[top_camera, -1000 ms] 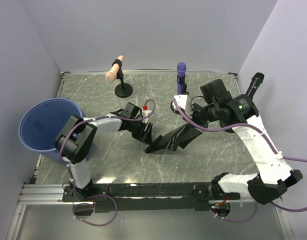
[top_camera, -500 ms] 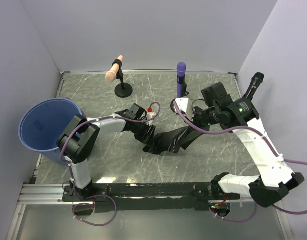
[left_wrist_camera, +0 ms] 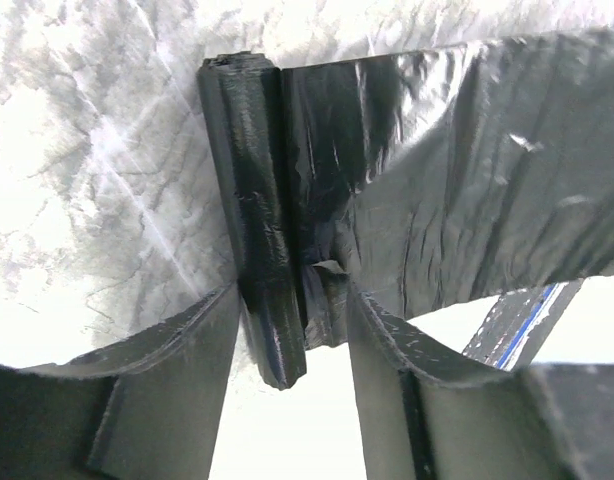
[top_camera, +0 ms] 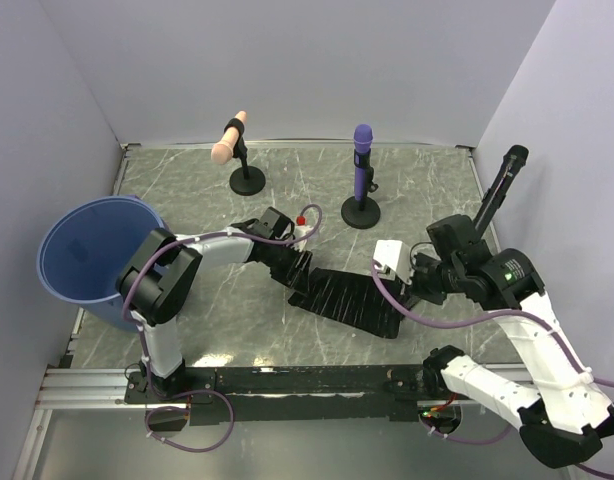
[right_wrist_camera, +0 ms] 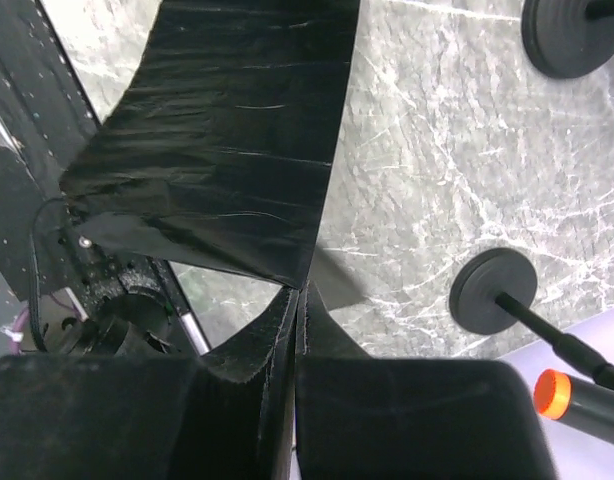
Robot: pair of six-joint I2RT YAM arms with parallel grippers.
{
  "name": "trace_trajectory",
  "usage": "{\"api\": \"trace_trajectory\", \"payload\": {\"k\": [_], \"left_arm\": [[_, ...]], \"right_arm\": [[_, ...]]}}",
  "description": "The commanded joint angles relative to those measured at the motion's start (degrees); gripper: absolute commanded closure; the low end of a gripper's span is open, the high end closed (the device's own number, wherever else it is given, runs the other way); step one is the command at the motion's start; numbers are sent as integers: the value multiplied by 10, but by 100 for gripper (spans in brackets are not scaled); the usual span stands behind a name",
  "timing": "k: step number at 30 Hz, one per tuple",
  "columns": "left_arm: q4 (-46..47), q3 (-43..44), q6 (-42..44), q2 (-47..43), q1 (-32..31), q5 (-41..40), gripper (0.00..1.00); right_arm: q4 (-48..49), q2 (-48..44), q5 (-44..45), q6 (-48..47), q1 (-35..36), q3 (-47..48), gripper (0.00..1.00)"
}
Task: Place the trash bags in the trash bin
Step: Unfold the trash bag at the center of the board.
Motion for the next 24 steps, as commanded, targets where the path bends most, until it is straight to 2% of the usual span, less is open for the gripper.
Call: {"api": "trace_trajectory", "payload": {"k": [1, 10, 17, 20, 24], "left_arm": [[-39, -10, -4, 36, -1, -45, 48], [-43, -7, -8, 47, -5, -94, 53], [-64, 1, -4, 89, -37, -157, 57], [-64, 1, -8, 101, -46, -178, 65], [-71, 12, 0, 120, -51, -176, 82]], "right_arm": [[-122, 5, 16, -12, -4, -11, 100], [-124, 14, 17, -19, -4, -39, 100], [-117, 17, 15, -13, -4, -41, 100], [-114, 15, 18, -12, -4, -43, 100], [-106, 9, 18, -8, -4, -56, 100]]}}
